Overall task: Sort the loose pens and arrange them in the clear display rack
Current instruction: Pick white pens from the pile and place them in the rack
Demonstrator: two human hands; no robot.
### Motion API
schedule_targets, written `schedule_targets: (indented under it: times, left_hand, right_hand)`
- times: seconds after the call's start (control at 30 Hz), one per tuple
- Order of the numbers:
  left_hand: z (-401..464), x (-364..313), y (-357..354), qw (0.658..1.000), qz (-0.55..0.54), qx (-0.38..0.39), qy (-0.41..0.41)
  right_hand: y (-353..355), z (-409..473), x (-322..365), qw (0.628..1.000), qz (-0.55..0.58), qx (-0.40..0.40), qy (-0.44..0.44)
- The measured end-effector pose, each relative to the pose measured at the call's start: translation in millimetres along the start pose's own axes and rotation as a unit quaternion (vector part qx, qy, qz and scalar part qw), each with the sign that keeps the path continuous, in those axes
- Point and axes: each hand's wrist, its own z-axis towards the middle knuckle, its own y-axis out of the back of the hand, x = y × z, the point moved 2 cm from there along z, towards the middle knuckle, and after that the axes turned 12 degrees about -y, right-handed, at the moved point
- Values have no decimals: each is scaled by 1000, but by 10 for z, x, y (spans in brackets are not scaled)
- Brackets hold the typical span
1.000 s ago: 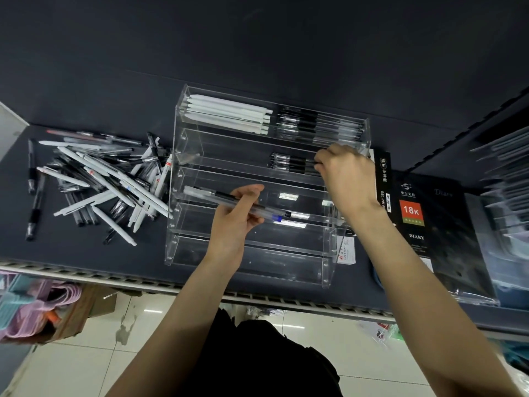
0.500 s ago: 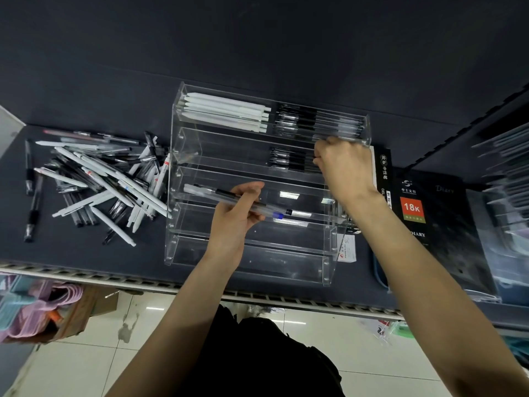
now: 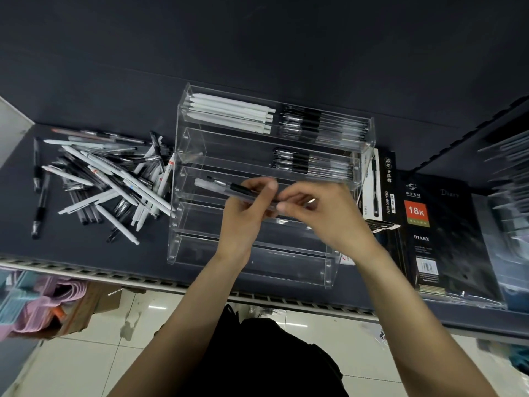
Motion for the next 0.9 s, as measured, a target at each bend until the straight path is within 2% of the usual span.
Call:
schedule_targets:
  times: [0.1,0.2,0.3,0.47,0.57,0.7,0.9]
  left_hand:
    - [-5,-28,-1,1000,-2,7,-13]
    - [9,-5,42,1000,-29,9,4]
    - [12,56,112,999,-43,-3,34]
    - [36,78,199,985,-152,-22,82]
    - [48,88,233,977,-189,-34,92]
    - [51,103,243,982,-173,-13,71]
    - [54,98,227,995,-87,-1,44]
  right_hand:
    - [165,18,-115,997,33,-67,-11]
    - [446,110,-303,977,-61,-204,10]
    - [552,291,-505,956,-142,-258,14]
    - [417,447,-570,931,-241,-268,53]
    - [431,502,-552,904,-323,-273,63]
    - [420,548,-541,885,-391,-248,56]
    - [398,605,-506,860,-459,-223,13]
